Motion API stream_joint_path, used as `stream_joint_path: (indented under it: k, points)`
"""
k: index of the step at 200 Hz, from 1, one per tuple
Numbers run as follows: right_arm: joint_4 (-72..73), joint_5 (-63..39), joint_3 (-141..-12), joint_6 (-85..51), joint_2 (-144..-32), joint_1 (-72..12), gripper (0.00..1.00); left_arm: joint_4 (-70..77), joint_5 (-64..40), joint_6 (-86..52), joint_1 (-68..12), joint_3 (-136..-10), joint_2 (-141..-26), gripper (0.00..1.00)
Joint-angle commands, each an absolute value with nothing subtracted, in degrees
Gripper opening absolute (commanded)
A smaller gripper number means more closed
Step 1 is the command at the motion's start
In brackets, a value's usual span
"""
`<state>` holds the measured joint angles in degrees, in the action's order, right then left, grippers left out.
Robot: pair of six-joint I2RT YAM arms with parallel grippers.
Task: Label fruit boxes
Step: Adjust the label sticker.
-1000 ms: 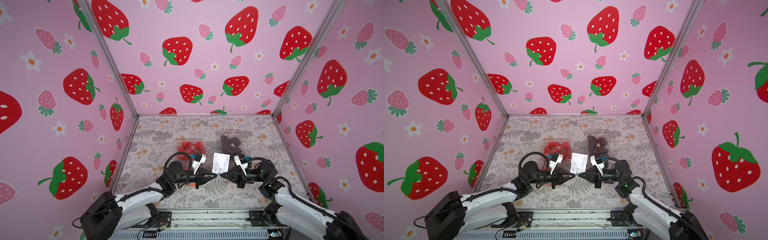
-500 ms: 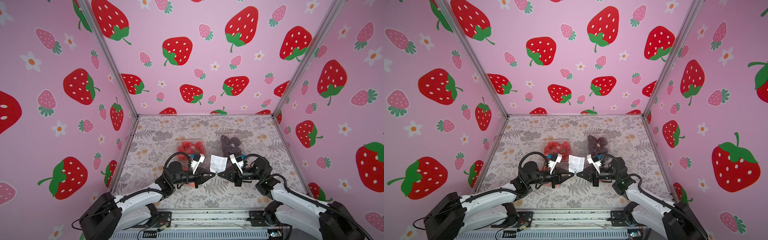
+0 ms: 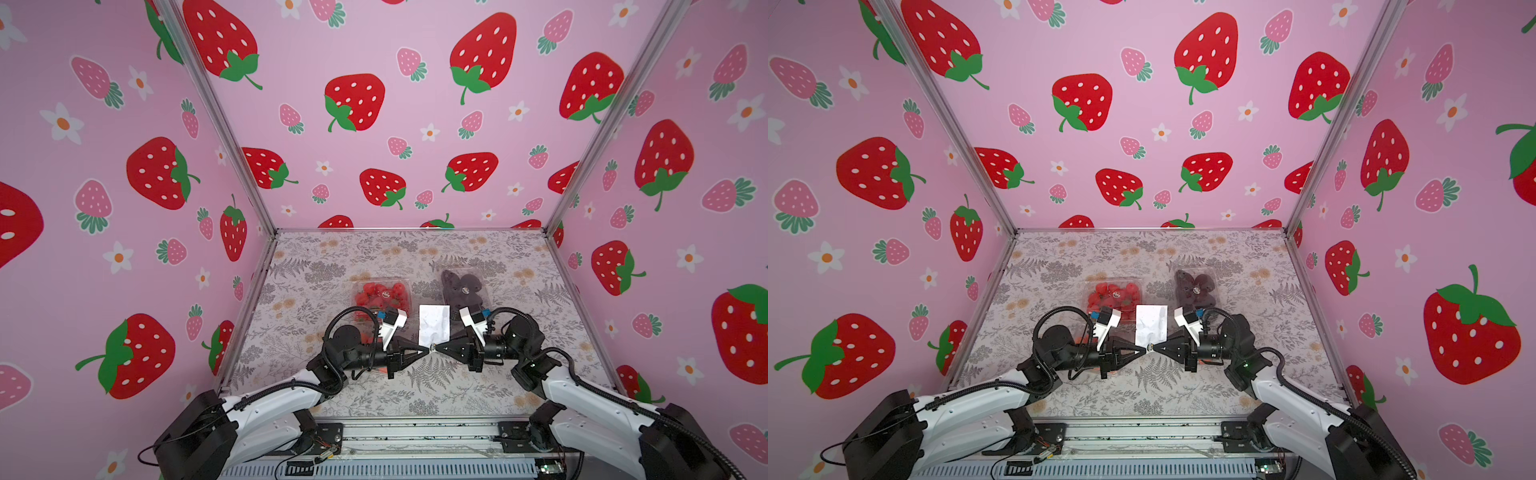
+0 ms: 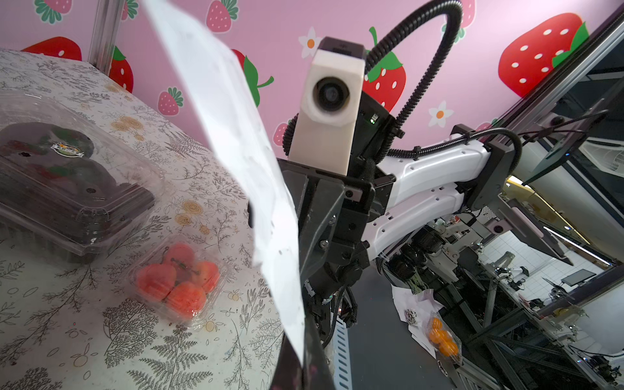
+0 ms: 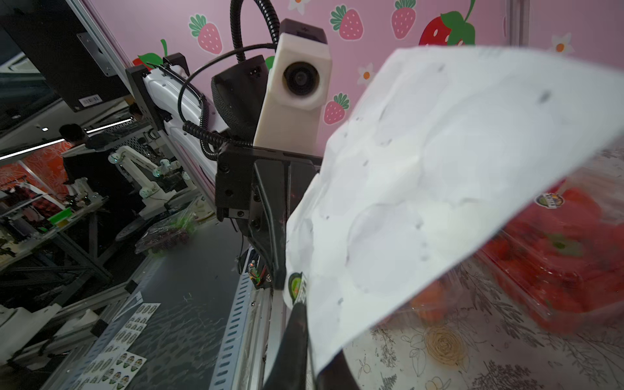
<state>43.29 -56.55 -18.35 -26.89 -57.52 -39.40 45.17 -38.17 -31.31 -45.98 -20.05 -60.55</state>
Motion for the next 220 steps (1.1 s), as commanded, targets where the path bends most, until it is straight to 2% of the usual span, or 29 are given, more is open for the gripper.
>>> stream_joint_path:
  k: [1, 55, 67, 130, 220]
  points:
    - [45.55, -58.17, -20.82, -26.71, -59.49, -39.84, 0.04, 48.55, -40.21, -31.28, -45.98, -19.53, -60.93, 0.0]
    - [50.46, -62.26, -22.15, -27.57, -64.77, -41.92, 0.05, 51.47, -41.65, -31.69, -46.14, -21.46, -65.73, 0.0]
    - [51.77, -63.24, -21.61, -28.17, -64.36, -42.0, 0.0, 51.42, -41.34, -31.43, -46.06, -21.66, -66.51, 0.0]
    - [48.64, -62.74, -18.99, -26.63, -57.26, -41.84, 0.0, 47.17, -36.17, -29.55, -45.26, -18.57, -63.37, 0.0]
    - [47.03, -61.95, -19.46, -25.49, -57.89, -41.84, 0.0, 44.58, -35.28, -29.03, -45.26, -19.11, -60.97, 0.0]
